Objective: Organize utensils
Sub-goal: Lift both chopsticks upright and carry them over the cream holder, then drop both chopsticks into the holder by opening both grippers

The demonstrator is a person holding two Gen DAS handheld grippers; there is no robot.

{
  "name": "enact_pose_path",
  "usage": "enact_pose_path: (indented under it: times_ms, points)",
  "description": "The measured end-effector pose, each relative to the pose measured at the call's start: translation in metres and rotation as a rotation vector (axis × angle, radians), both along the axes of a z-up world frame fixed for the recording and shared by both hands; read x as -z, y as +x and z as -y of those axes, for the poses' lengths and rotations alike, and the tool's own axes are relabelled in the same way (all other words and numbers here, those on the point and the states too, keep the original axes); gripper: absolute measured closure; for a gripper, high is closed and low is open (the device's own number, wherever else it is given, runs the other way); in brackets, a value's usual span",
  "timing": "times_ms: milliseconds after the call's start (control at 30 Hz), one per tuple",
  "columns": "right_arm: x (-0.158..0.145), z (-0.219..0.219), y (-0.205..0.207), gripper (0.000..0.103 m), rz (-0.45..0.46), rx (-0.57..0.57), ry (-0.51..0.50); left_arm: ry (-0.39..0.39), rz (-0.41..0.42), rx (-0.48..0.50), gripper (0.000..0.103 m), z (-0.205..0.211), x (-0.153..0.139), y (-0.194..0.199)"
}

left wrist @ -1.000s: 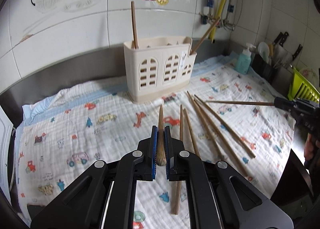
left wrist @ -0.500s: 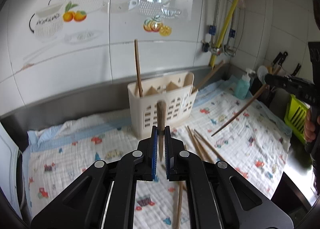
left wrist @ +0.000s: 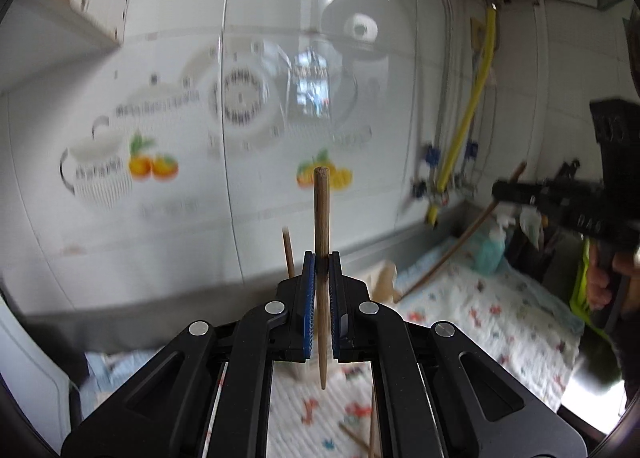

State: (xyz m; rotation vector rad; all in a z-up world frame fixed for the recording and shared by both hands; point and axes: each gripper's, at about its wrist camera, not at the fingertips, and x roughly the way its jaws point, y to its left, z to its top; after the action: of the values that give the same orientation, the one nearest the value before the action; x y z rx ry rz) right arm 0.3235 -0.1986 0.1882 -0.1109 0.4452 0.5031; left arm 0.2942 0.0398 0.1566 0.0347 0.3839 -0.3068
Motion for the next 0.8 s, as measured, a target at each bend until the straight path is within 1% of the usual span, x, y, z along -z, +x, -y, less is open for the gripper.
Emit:
enact_pose_path:
  times_ms: [133,233,433,567,700,767,800]
  points:
    - [-0.003,-0.005,0.02,0.097,0.007,0.028,-0.026,-0.01,0.053,-0.029,0.098,0.002,-0.017,0.016]
    - [0.005,-0.008,0.034,0.097,-0.011,0.039,-0.044,0.002,0.076,-0.055,0.098,0.007,-0.017,0.031]
    - [0.032,-0.014,0.053,0.097,-0.065,0.042,-0.082,-0.029,0.028,-0.074,0.098,0.005,0.004,0.054]
    - [0.05,-0.016,0.061,0.096,-0.105,0.039,-0.106,-0.021,-0.024,-0.079,0.098,0.004,0.021,0.063]
    - [0.061,-0.018,0.063,0.096,-0.125,0.037,-0.115,-0.005,-0.082,-0.083,0.097,0.004,0.039,0.071]
    - [0.063,-0.018,0.063,0.096,-0.133,0.038,-0.114,-0.011,-0.097,-0.085,0.095,0.003,0.045,0.073]
    - [0.065,-0.018,0.063,0.094,-0.131,0.041,-0.116,-0.015,-0.104,-0.083,0.095,0.002,0.046,0.074]
